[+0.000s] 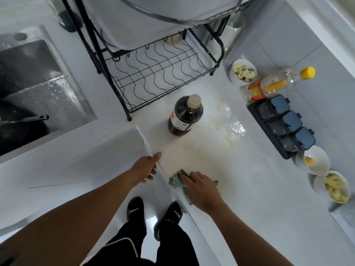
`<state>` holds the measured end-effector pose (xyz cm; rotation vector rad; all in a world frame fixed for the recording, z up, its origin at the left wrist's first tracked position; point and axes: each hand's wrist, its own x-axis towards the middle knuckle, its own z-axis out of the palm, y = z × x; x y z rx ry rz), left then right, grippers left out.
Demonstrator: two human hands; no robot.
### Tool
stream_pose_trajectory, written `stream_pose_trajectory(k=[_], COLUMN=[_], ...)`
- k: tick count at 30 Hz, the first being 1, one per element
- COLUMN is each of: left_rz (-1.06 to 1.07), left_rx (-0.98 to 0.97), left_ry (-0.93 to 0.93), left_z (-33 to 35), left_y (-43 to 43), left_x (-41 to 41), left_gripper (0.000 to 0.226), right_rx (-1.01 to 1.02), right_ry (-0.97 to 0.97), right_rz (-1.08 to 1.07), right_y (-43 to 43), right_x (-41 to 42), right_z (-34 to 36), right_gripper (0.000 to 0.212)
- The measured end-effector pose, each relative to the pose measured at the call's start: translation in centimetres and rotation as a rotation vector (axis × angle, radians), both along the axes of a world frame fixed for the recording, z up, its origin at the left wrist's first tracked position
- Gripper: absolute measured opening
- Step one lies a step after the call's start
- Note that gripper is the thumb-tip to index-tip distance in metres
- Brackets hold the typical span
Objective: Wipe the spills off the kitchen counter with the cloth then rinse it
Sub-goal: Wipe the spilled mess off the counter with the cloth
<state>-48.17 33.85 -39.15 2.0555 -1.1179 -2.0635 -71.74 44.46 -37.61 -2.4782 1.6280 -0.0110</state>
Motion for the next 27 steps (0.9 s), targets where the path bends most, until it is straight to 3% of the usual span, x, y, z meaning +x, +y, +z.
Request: stream_pose_trajectory(k=[5,9,12,16,21,26,27], left_rz=[0.125,0.262,0.296,0.312,0.373,0.388,0.387], left_rx=[-0.022,-0.03,-0.033,-0.036,-0.031,-0.031,-0.031], left_ry=[-0.033,-0.068,-0.116,-0.166,-0.182,-0.188,-0.187], left_z=[-0.2,0.2,0.0,-0.2,0.0,0.7,0.9], left_y=[-1.0,-3.0,-3.5,-2.9,-2.6,-2.3,-2.3], left_x=[-0.1,-1.2,-2.0,-2.5,-3.3,-4.0,-4.0], left_gripper=[0.06,0.071,0.069,0.064,0.063,0.068,0.068], right_rx=[0.058,0.118,0.114,0.098,-0.017,-0.034,-0.026], right_ry=[-0.01,-0.025,-0.086,-0.165,-0.204,-0.035,-0.001], right_rz=[-0.449,-0.903,-1.106,-1.11,-1.142,-0.511,-0.508], right_y=[-1.9,-4.4,-7.0,-11.1,-12.7,-10.5,-10.9], right_x=[-7.4,-15.6,-20.3,-22.5,-20.8,-19.1,-20.4], right_z=[0.8,0.5,0.3,0.2,-0.5,-0.7,-0.7], right_gripper=[0.036,0.043,0.032,0.022,0.031,0.043,0.043])
